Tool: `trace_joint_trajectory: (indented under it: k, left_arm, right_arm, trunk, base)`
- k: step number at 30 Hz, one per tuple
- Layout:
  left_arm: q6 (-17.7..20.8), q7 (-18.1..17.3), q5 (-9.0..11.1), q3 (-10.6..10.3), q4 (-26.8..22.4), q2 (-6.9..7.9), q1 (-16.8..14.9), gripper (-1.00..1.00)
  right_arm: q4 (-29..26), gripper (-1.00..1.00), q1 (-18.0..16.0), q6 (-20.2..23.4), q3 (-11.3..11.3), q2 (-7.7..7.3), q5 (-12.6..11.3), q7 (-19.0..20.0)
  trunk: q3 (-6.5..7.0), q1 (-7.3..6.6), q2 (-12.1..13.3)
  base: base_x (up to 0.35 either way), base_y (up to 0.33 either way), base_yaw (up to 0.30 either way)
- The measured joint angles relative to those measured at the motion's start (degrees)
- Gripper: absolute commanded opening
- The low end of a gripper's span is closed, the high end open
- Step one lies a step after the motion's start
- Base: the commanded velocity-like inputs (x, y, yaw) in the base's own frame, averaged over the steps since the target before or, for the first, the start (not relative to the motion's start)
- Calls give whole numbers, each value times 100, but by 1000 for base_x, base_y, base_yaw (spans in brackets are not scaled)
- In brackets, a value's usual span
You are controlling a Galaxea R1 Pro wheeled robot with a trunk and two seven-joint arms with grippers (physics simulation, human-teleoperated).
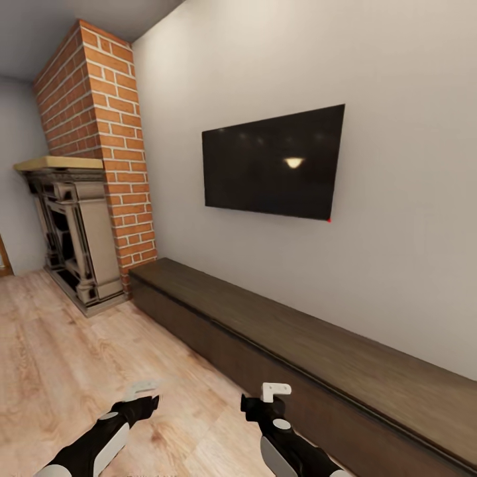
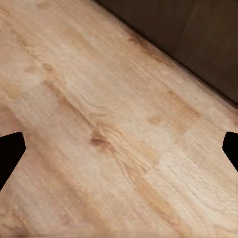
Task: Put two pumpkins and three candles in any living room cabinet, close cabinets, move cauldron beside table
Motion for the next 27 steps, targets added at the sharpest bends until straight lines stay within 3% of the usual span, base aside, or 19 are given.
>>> trace_joint_trajectory:
  k: [27]
  left_arm:
    - [0,7,0,9,-3,-5,0,100]
  right_arm:
    - [6,100,0,0,28,16,20,3]
  trunk:
    - [485,-593,1083]
  base:
    - [0,0,275]
